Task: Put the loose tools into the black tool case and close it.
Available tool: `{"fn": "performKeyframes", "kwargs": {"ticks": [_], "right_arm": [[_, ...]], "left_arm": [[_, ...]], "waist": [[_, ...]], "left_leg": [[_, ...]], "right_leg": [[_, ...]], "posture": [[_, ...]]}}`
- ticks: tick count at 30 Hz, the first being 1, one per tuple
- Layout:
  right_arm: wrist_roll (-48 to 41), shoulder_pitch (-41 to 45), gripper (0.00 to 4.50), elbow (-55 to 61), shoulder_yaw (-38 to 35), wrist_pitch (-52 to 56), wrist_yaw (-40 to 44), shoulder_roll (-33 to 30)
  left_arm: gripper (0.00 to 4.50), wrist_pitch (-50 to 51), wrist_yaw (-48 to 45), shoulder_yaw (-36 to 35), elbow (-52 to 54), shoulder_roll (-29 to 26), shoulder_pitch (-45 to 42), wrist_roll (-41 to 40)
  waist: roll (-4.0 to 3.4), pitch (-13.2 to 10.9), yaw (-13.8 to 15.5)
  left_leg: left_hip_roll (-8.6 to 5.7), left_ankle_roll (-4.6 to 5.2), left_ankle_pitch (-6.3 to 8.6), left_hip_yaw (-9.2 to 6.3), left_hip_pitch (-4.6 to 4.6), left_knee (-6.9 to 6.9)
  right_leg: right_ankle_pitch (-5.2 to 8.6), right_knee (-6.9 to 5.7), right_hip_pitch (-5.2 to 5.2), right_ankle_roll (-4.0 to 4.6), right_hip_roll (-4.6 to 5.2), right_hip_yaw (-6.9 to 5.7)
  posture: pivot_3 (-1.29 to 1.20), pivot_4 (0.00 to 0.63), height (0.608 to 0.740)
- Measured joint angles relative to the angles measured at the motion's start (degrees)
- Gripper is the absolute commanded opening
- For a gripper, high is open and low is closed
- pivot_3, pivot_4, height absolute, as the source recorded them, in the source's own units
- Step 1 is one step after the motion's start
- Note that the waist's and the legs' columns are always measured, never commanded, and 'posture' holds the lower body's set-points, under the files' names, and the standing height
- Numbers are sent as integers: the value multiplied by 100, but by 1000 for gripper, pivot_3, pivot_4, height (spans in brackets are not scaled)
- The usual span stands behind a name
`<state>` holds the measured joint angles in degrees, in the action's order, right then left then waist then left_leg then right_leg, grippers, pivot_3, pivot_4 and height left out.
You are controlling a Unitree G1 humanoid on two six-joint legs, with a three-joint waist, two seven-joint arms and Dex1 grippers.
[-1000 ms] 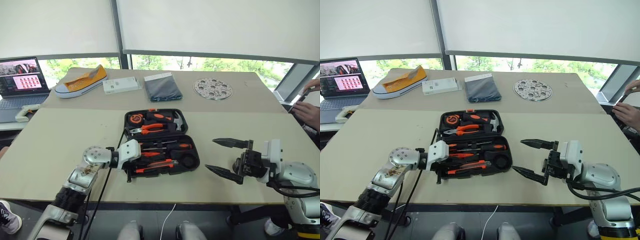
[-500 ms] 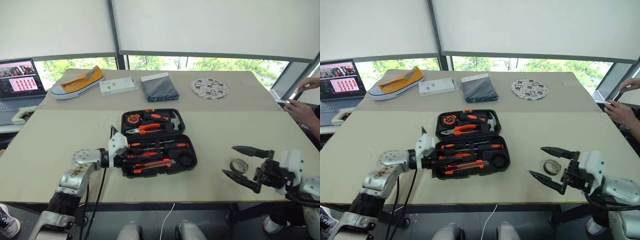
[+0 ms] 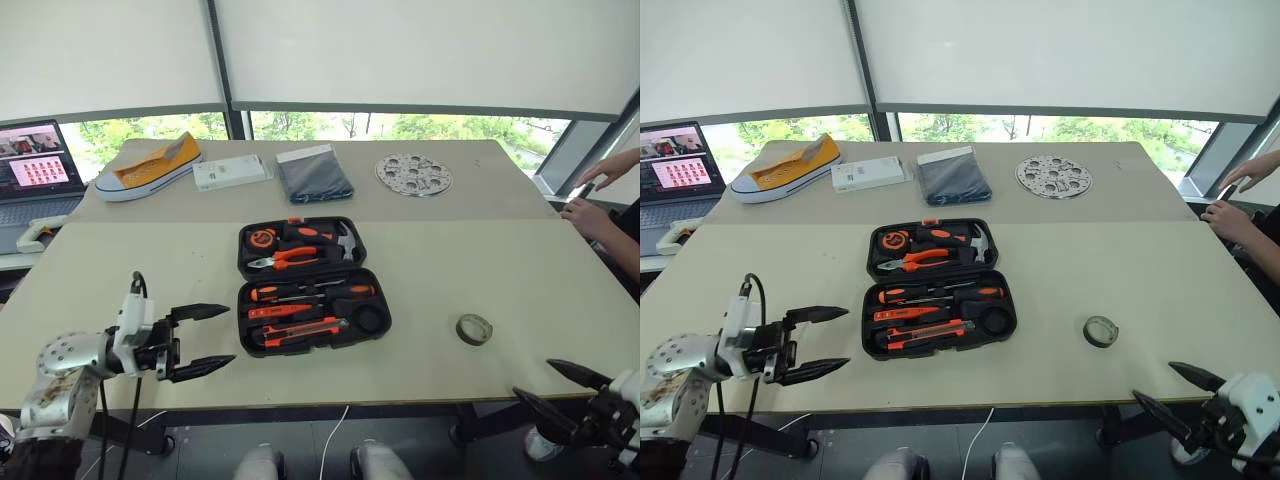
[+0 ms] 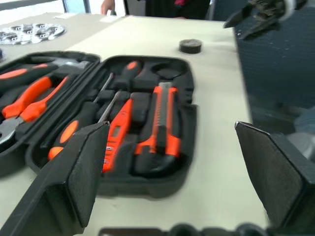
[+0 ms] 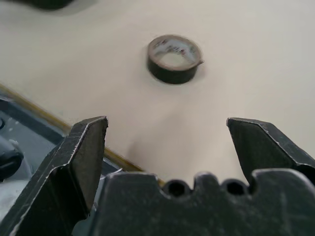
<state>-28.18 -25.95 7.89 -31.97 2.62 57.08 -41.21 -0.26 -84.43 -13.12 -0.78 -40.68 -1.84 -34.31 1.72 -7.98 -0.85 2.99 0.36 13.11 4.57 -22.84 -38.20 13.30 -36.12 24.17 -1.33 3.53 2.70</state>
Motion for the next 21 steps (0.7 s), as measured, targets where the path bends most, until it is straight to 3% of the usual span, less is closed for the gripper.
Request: {"fn": "performKeyframes", "kwargs": {"ticks": [6,10,20,21], "right_arm": [[-196,892,4500,1071,623,1721,-93,-1304],[-95,1506,4500,1118,1243,2709,-255,-1860],[623,2854,4500,429,2877,3621,-427,-1913],[687,2945,3984,387,2967,3683,-435,-1913]], "left_arm": [[4403,79,286,161,393,431,-76,-174],[4403,222,465,316,749,543,-4,-187],[4403,45,615,588,1065,759,226,35],[4500,14,626,590,1065,759,224,44]], "waist": [[6,-3,16],[10,-4,49],[13,-5,55],[13,-6,55]], "left_leg": [[-9,2,-2,8,-1,0],[-12,5,1,7,-23,0],[-18,22,21,5,-40,-1],[-17,22,21,5,-39,-2]], "right_leg": [[-6,3,1,-3,-7,2],[7,11,7,-3,-10,-1],[-10,20,16,-21,-8,-4],[-8,20,15,-24,-9,-5]], "posture": [[0,150,740],[0,150,740],[0,150,740],[0,150,740]]}}
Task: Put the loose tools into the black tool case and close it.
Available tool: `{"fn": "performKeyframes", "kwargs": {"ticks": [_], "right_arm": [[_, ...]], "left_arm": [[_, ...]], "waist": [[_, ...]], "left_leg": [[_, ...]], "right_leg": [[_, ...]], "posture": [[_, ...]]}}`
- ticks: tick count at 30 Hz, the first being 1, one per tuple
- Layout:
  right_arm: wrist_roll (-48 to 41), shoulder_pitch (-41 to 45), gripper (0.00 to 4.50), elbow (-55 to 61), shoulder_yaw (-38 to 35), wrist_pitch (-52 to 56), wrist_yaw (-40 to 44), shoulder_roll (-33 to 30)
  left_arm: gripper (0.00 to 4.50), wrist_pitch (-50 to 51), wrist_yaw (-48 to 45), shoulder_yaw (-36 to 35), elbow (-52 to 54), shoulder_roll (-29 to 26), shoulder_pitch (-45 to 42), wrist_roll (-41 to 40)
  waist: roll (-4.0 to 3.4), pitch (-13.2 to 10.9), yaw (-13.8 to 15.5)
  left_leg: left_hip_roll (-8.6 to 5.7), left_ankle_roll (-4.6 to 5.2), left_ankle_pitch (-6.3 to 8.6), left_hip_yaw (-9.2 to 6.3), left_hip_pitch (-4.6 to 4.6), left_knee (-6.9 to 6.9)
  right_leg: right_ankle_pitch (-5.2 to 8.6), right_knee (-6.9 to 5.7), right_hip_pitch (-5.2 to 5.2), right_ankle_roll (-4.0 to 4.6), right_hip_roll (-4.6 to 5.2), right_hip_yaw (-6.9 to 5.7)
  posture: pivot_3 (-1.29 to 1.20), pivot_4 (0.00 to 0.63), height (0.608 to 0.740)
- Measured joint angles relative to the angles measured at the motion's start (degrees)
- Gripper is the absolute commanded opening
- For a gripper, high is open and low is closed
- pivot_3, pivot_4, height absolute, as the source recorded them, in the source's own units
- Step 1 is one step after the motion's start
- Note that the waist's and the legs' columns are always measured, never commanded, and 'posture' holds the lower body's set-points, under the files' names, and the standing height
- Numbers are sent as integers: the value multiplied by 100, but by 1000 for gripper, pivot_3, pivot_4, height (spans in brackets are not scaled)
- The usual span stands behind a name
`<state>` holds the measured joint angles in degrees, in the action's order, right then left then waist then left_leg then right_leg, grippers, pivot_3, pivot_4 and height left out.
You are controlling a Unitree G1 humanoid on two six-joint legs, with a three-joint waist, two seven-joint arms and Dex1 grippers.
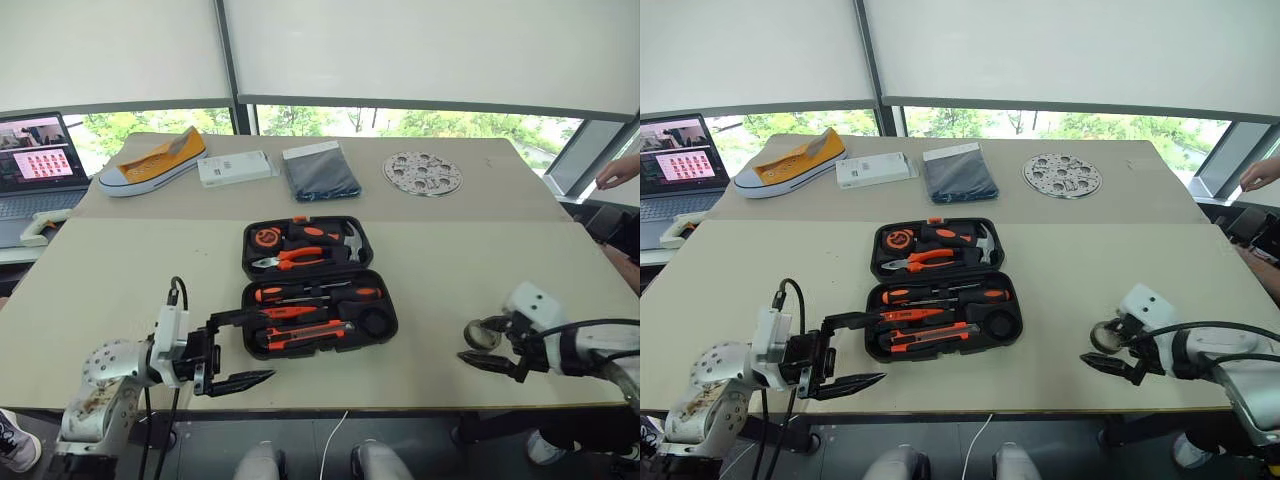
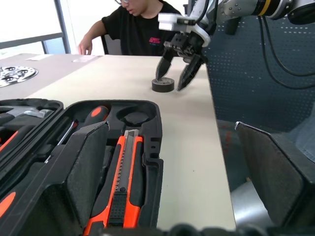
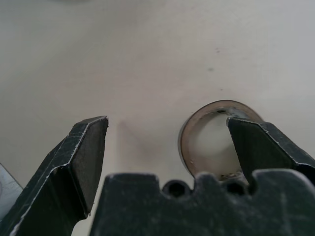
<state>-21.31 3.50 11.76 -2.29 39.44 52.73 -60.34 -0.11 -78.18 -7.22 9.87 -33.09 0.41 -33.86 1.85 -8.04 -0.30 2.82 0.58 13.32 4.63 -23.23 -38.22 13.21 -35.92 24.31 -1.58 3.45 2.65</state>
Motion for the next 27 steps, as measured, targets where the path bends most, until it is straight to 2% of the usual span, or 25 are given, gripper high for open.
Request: {"fn": "performKeyframes", "kwargs": {"ticks": [1,3,4,5,12,16,19,21,24,27], "right_arm": [[42,35,3892,-30,30,17,-8,-1],[146,123,3178,-160,133,57,-10,-5],[218,144,2517,-235,172,67,-16,-5],[251,160,2346,-266,183,67,-3,-4],[298,247,70,-517,174,-84,387,-10],[-311,548,70,-617,88,-249,1314,87],[-1168,1556,70,-318,61,146,1725,503],[-1553,2109,70,-50,76,515,1715,737],[-1565,2702,70,222,712,1055,1595,1013],[-1149,2852,70,90,1498,1123,1347,1348]], "left_arm": [[4500,-17,-1,0,0,0,1,4],[4500,-96,-18,0,-2,-2,14,8],[4500,-115,-34,-1,-16,-2,24,10],[4500,-123,-25,-1,-38,1,34,10],[4500,-255,11,3,-168,46,35,60],[4500,-264,57,-13,-185,41,50,85],[4500,-258,134,-46,-159,30,83,84],[4500,-236,231,-52,-107,32,152,77],[4500,-222,341,-47,72,34,404,71],[4500,-218,474,-20,157,42,408,78]], "waist": [[0,0,2],[0,0,2],[0,0,0],[0,0,-3],[0,0,-22],[0,-3,-53],[0,-11,-154],[4,-13,-164],[16,-15,-111],[16,-16,-19]], "left_leg": [[0,0,0,1,0,0],[1,0,0,1,2,-2],[1,0,0,1,2,-3],[1,0,0,1,3,-3],[1,0,0,1,3,-3],[3,0,0,0,7,-3],[13,0,-1,-9,16,-3],[12,-1,-2,-15,19,-3],[15,-1,-2,-15,13,-2],[6,-2,-2,-13,-7,-4]], "right_leg": [[1,0,0,-3,0,0],[5,0,-2,-7,0,-1],[4,-1,-2,-6,0,0],[4,-2,-1,-7,-1,0],[1,-2,-2,-7,-1,0],[1,-5,-3,-9,-3,1],[-5,-10,0,-15,-13,10],[-4,-14,-5,-12,-19,6],[-3,-15,0,10,-12,-8],[-16,-13,11,28,2,-10]], "posture": [[0,150,740],[0,150,740],[0,150,740],[0,150,740],[0,150,740],[0,150,740],[0,150,740],[0,150,740],[0,150,740],[0,150,740]]}}
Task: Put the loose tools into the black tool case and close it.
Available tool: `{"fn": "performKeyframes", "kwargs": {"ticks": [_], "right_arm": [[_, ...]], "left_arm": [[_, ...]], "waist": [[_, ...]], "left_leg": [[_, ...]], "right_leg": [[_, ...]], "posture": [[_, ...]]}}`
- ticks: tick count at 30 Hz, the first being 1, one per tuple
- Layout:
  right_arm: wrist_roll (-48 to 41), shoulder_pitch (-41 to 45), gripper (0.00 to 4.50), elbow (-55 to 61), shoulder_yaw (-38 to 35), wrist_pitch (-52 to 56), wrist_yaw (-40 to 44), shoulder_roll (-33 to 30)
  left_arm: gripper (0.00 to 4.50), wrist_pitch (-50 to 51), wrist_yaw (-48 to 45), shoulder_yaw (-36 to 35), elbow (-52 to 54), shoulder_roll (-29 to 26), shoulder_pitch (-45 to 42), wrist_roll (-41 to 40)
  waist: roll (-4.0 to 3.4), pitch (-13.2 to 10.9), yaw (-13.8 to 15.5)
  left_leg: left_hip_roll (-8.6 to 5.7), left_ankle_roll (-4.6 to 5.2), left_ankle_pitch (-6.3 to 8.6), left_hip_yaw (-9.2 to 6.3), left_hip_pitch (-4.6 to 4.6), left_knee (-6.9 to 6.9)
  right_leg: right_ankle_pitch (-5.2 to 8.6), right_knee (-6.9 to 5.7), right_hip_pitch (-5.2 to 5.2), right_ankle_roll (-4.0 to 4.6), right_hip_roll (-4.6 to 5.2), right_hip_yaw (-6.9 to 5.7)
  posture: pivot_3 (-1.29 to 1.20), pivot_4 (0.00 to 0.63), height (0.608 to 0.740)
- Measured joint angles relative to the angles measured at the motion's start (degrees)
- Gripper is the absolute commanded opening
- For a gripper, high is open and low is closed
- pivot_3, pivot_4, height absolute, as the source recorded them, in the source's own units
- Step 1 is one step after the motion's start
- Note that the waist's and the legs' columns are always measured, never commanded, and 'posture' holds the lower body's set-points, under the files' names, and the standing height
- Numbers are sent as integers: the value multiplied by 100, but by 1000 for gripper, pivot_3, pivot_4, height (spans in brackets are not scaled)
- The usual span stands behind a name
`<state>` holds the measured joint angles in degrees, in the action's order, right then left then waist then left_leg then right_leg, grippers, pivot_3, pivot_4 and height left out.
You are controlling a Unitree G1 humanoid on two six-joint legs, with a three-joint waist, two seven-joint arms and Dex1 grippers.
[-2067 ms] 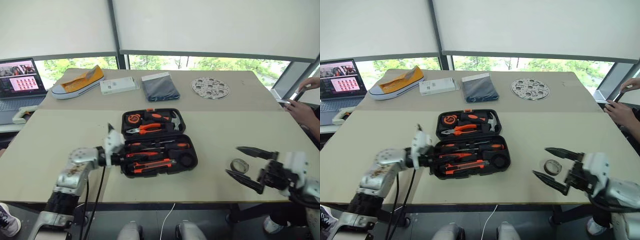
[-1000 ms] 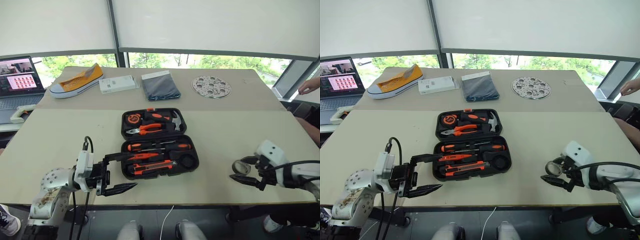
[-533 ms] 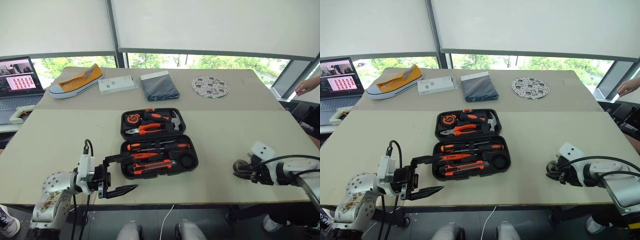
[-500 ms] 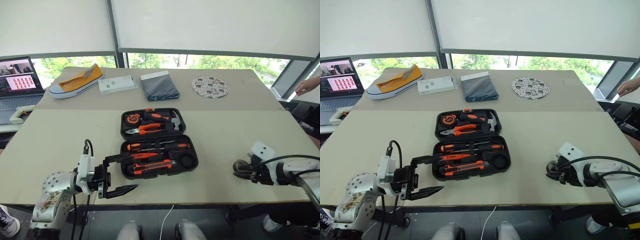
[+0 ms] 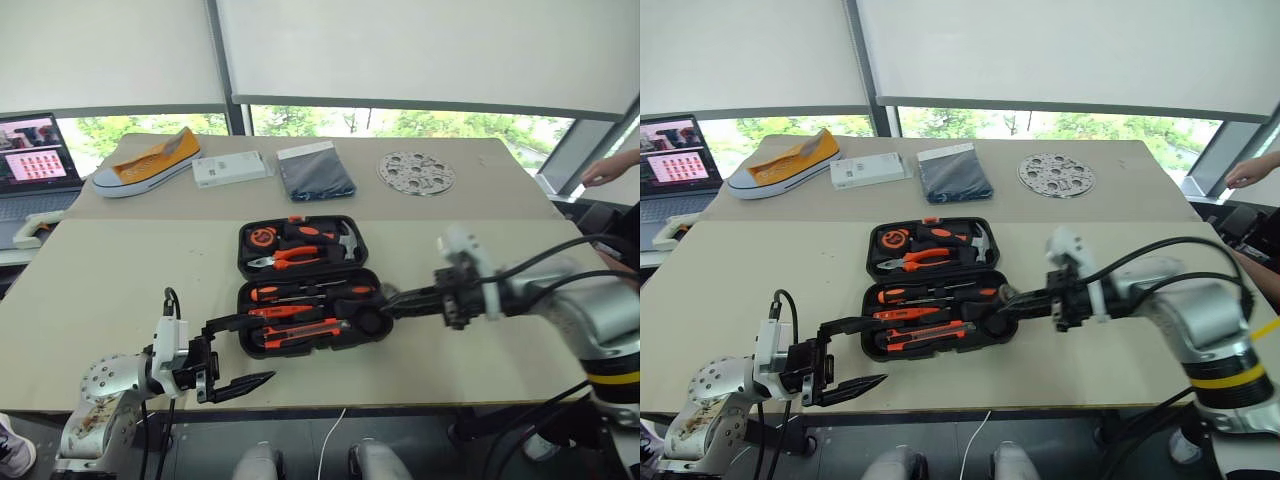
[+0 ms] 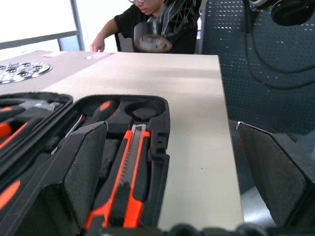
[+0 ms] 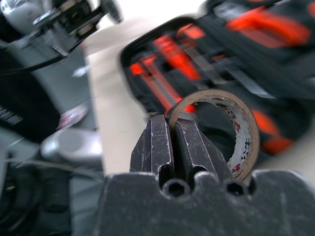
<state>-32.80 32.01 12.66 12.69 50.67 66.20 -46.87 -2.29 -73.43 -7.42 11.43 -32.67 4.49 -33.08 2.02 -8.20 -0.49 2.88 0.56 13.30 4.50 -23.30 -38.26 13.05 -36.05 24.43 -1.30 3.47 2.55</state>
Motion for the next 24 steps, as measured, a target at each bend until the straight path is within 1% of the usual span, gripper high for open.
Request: {"fn": "performKeyframes", "kwargs": {"ticks": [2,4,12,14,15,17,19,20,22,23,24], "right_arm": [[330,49,70,-186,347,-58,-43,6],[623,115,70,-449,520,-185,-63,30],[1098,192,70,-655,758,-298,-241,201],[1119,277,789,-631,851,-153,-184,171],[1105,285,992,-598,850,-62,-162,174],[1032,273,1664,-569,813,4,-140,226],[812,248,2308,-514,613,20,-104,349],[651,240,2675,-490,400,14,-68,388],[458,219,2675,-502,-8,-41,11,328],[274,105,2675,-612,-403,-101,139,230],[203,33,2675,-726,-621,-151,209,143]], "left_arm": [[4500,0,40,30,71,0,-3,4],[4500,0,91,52,127,-1,9,10],[4500,0,316,44,284,-15,104,8],[4500,0,376,39,324,-24,142,8],[4500,4,440,38,348,-26,152,15],[4500,53,574,39,360,-99,158,107],[4500,101,656,29,349,-205,141,217],[4500,121,712,-12,322,-252,80,244],[4500,149,839,-214,259,-346,14,240],[4500,226,1006,-478,161,-388,-32,186],[4500,280,1131,-685,64,-452,-35,152]], "waist": [[0,0,33],[1,-1,36],[1,-1,30],[1,-1,33],[2,-1,40],[2,-2,35],[1,-3,24],[2,-4,19],[3,-4,14],[4,-5,26],[7,-6,33]], "left_leg": [[-5,0,0,4,-9,-2],[-6,2,2,9,-13,-3],[-4,3,2,6,-3,-3],[-4,3,2,6,-2,-7],[-4,3,2,6,0,-9],[-3,3,2,6,-1,-9],[-3,3,2,5,-1,-8],[-2,3,2,5,-2,-8],[-1,3,2,4,-1,-8],[-2,3,2,2,-2,-7],[-2,3,3,1,-1,-7]], "right_leg": [[-1,6,4,-8,7,3],[-3,16,3,-12,8,3],[1,5,-3,-4,-1,-3],[-2,5,-5,-7,1,-3],[-2,6,-7,-7,1,-3],[-2,5,-5,-7,0,-3],[-2,3,-3,-5,-3,-3],[-1,0,-2,-5,-4,-3],[-1,1,-3,-4,-4,-4],[0,3,-5,-5,-3,-7],[0,6,-7,-5,-3,-9]], "posture": [[0,150,740],[0,150,740],[0,150,740],[0,150,740],[0,150,740],[0,150,740],[0,150,740],[0,150,740],[0,150,740],[0,150,740],[0,150,740]]}}
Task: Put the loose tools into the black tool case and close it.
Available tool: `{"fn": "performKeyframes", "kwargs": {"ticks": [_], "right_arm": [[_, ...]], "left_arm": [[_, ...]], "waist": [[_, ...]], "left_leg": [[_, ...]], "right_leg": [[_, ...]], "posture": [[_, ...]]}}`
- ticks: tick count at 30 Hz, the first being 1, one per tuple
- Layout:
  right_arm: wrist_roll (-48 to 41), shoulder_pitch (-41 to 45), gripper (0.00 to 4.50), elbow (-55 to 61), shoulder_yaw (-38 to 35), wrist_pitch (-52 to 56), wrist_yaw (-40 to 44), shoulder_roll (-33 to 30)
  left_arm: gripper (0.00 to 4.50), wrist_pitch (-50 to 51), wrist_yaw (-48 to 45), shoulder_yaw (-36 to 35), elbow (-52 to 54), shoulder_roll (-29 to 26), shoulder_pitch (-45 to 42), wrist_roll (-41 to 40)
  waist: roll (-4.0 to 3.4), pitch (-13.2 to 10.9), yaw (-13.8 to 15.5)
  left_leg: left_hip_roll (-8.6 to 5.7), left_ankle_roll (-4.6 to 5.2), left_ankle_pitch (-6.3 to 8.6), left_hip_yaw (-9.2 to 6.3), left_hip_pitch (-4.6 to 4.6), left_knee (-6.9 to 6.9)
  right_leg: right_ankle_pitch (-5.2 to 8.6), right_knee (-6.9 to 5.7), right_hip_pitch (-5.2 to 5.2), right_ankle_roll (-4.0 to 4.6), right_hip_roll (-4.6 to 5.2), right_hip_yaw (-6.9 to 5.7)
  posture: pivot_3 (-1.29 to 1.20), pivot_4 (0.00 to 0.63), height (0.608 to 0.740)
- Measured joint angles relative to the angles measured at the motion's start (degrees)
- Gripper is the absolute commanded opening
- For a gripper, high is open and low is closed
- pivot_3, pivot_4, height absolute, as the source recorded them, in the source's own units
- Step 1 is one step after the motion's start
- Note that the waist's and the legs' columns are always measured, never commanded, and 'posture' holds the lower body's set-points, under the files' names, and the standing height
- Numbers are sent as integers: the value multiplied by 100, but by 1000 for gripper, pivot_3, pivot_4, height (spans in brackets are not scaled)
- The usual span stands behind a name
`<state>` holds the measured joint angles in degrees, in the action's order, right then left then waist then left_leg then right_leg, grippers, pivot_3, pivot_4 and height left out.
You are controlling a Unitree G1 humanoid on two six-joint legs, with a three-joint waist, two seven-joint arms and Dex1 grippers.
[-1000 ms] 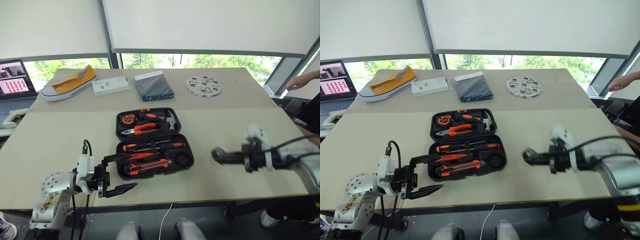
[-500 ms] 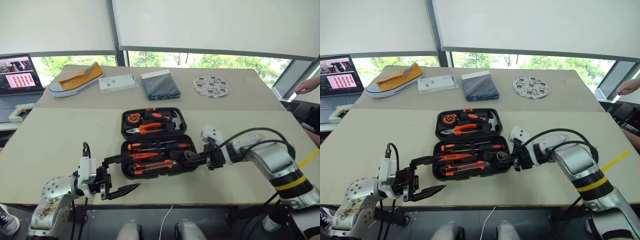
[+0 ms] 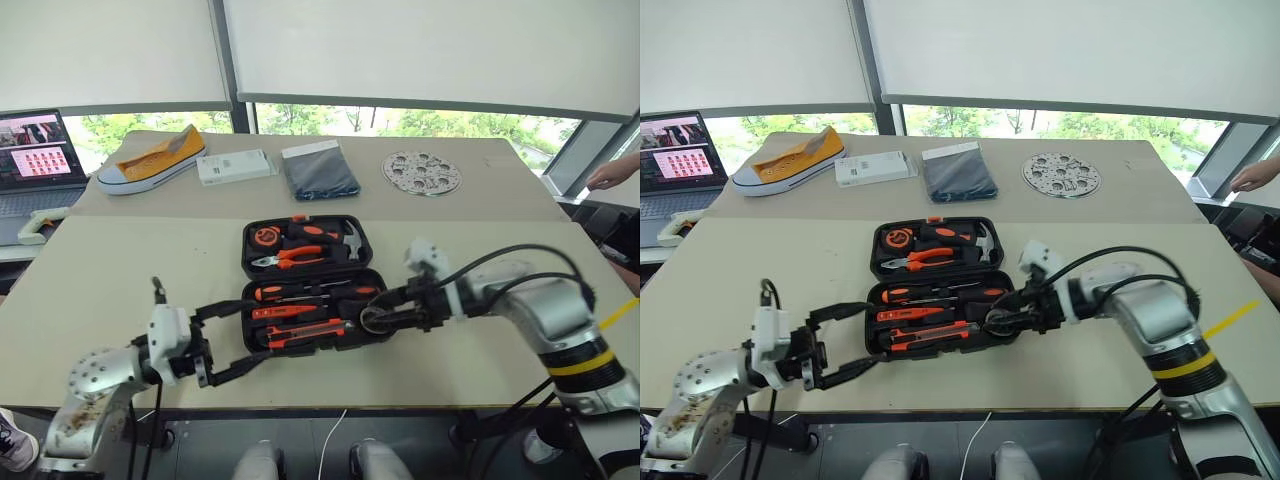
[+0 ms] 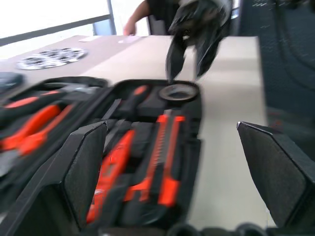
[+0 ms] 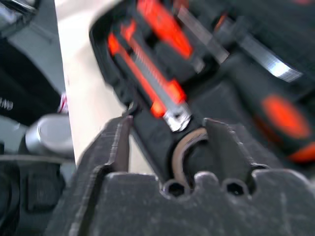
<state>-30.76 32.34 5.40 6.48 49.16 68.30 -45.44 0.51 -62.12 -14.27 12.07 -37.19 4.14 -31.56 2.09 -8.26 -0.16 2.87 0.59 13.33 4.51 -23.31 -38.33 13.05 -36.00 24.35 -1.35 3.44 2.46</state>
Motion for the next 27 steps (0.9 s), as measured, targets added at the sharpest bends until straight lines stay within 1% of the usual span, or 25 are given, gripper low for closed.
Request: {"fn": "performKeyframes", "kwargs": {"ticks": [1,2,3,4,5,6,7,8,10,11,12,14,16,21,23,27], "right_arm": [[-44,-59,2711,-98,-184,-62,43,-48],[-91,-112,2727,-204,-346,-138,52,-69],[-89,-141,2447,-333,-459,-269,40,-65],[110,-113,2207,-568,-462,-594,-54,-33],[267,-90,1970,-711,-454,-766,-143,3],[481,-38,1693,-892,-410,-986,-292,50],[767,63,1294,-1182,-321,-1286,-511,114],[1216,266,902,-1679,-182,-1764,-830,267],[1582,430,308,-2042,-25,-2193,-1071,406],[1881,617,8,-2450,118,-2591,-1217,591],[2045,756,0,-2725,209,-2850,-1288,726],[2284,994,0,-3257,356,-3335,-1346,997],[2446,1192,0,-3794,452,-3770,-1301,1195],[2742,1687,0,-5124,534,-4728,-1167,1811],[2787,1843,0,-5425,545,-4910,-1061,1885],[2827,1983,0,-5838,530,-5082,-538,1899]], "left_arm": [[4252,79,109,-158,-72,-51,-4,-11],[4103,173,274,-306,-141,-74,-29,-18],[3859,340,527,-438,-213,-69,-120,-20],[3573,712,968,-570,-346,-69,-300,-22],[3142,897,1199,-653,-447,-71,-385,-20],[2810,1049,1387,-717,-529,-73,-426,-12],[2426,1247,1597,-737,-634,-74,-493,1],[2047,1553,1830,-689,-780,-79,-661,69],[1374,1820,1987,-603,-856,-105,-819,123],[916,2124,2049,-425,-957,-236,-948,224],[598,2275,2054,-271,-1045,-327,-1060,309],[598,2416,1987,93,-1202,-471,-1257,558],[598,2459,1964,364,-1404,-476,-1503,756],[598,2437,1959,854,-1933,-112,-2326,1078],[598,2361,1891,995,-2073,-19,-2435,1150],[598,2304,1534,1225,-2332,-4,-2514,1282]], "waist": [[0,0,-2],[0,0,-7],[1,-1,-13],[2,-1,-21],[2,-1,-32],[2,-1,-49],[1,-1,-72],[5,-3,-94],[7,-10,-101],[7,-11,-112],[6,-15,-116],[5,-16,-114],[7,-18,-106],[10,-23,-65],[10,-23,-72],[10,-23,-82]], "left_leg": [[0,0,0,0,-1,1],[0,0,0,2,0,1],[-1,0,0,2,1,1],[0,0,0,2,6,1],[0,-1,-1,3,8,1],[-1,-2,-2,3,10,1],[-1,-4,-3,8,13,1],[-1,-9,-7,11,15,1],[0,-14,-11,11,8,2],[1,-14,-11,12,14,2],[0,-15,-11,13,10,4],[0,-15,-11,13,8,7],[-1,-15,-11,13,3,9],[-6,-16,-10,13,-7,11],[-6,-16,-10,13,-7,13],[-5,-16,-9,14,-3,23]], "right_leg": [[0,2,0,0,1,0],[0,2,0,-1,2,2],[0,0,0,-1,2,2],[-1,-3,-2,-2,-1,2],[-1,-6,-2,-3,-2,2],[-1,-7,-3,-5,-2,2],[0,-10,-2,-7,-1,5],[-1,-11,-1,-11,-4,4],[-4,-11,7,-12,-7,4],[-6,-14,4,-5,-9,5],[-10,-13,8,2,-10,7],[-13,-12,8,8,-11,8],[-13,-10,9,8,-10,7],[-17,-5,12,5,-4,4],[-17,-5,12,5,-3,4],[-17,-6,13,6,-4,3]], "posture": [[0,150,740],[0,150,740],[0,150,740],[0,150,740],[0,150,740],[0,150,740],[0,150,740],[0,150,740],[0,150,740],[0,150,740],[0,150,740],[0,150,740],[0,150,740],[0,150,740],[0,150,740],[0,150,740]]}}
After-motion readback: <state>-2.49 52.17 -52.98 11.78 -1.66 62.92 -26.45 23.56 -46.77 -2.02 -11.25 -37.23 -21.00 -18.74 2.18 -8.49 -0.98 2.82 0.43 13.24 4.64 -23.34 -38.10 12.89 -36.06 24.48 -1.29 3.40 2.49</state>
